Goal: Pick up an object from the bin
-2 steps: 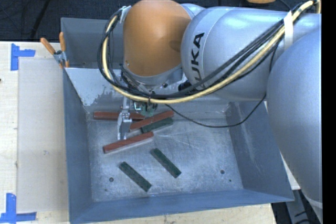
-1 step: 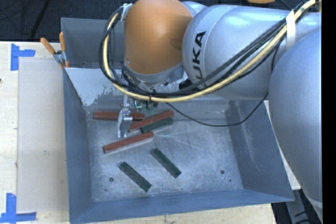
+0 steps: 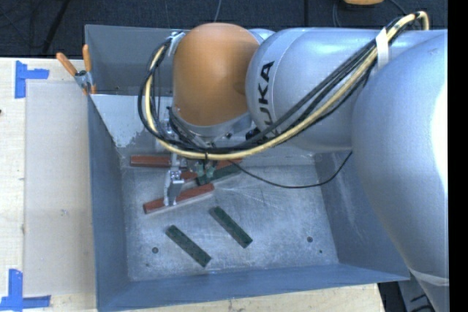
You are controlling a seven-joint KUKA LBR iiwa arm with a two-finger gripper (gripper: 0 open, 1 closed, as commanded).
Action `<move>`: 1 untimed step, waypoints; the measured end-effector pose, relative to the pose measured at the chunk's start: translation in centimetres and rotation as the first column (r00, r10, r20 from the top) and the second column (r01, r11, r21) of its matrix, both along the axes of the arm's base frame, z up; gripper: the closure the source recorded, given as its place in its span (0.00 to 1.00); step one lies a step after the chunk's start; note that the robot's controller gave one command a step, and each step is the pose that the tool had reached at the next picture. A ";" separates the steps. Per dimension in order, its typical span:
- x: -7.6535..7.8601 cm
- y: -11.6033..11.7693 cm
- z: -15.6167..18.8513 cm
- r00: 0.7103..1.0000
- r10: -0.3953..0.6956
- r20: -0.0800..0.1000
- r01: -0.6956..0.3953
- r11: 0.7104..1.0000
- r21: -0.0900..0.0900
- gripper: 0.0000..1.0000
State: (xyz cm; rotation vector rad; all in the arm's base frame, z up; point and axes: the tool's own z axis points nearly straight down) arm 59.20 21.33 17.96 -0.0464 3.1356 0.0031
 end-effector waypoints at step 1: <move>-0.2 -3.5 -10.4 1.000 -0.005 0.003 0.005 1.000 0.003 1.00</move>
Offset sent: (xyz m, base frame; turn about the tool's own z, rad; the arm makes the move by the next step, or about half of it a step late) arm 0.0000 0.0000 0.0000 0.0000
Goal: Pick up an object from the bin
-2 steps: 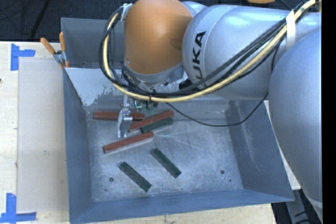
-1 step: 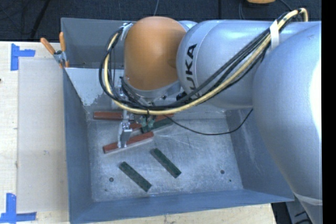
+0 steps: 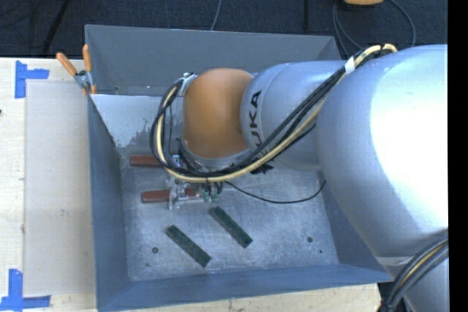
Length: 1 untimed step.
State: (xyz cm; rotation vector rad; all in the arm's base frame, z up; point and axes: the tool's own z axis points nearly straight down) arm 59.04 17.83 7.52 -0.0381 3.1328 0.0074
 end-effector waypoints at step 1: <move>0.0 0.0 0.0 1.000 -0.001 0.000 0.001 1.000 0.000 1.00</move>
Offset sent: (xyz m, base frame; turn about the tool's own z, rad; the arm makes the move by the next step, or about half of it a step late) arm 0.0049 -0.0111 0.1460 -0.0485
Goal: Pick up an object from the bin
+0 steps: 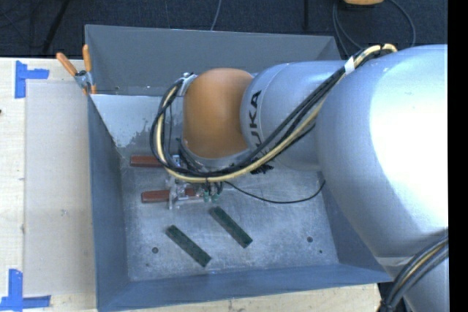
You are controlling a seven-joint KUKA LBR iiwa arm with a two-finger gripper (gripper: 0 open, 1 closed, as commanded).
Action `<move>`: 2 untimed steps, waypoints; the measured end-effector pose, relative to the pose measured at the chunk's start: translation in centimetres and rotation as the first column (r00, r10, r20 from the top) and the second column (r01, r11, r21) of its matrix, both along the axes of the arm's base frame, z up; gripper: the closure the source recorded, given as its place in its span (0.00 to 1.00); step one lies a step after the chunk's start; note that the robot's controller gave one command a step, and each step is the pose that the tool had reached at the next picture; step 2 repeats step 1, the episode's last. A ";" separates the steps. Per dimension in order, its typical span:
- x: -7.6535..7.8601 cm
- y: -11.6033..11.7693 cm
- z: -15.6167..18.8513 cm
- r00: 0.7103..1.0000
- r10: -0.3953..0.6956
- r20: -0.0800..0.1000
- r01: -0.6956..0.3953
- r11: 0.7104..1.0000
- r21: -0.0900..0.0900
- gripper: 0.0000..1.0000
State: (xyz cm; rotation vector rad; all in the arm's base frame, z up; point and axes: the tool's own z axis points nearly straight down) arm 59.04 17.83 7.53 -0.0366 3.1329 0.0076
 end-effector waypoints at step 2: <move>0.6 -1.1 14.7 0.999 0.048 -0.005 -0.048 0.999 -0.004 1.00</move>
Offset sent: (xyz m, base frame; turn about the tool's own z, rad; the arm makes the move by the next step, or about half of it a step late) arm 0.0000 0.0000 0.0000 0.0000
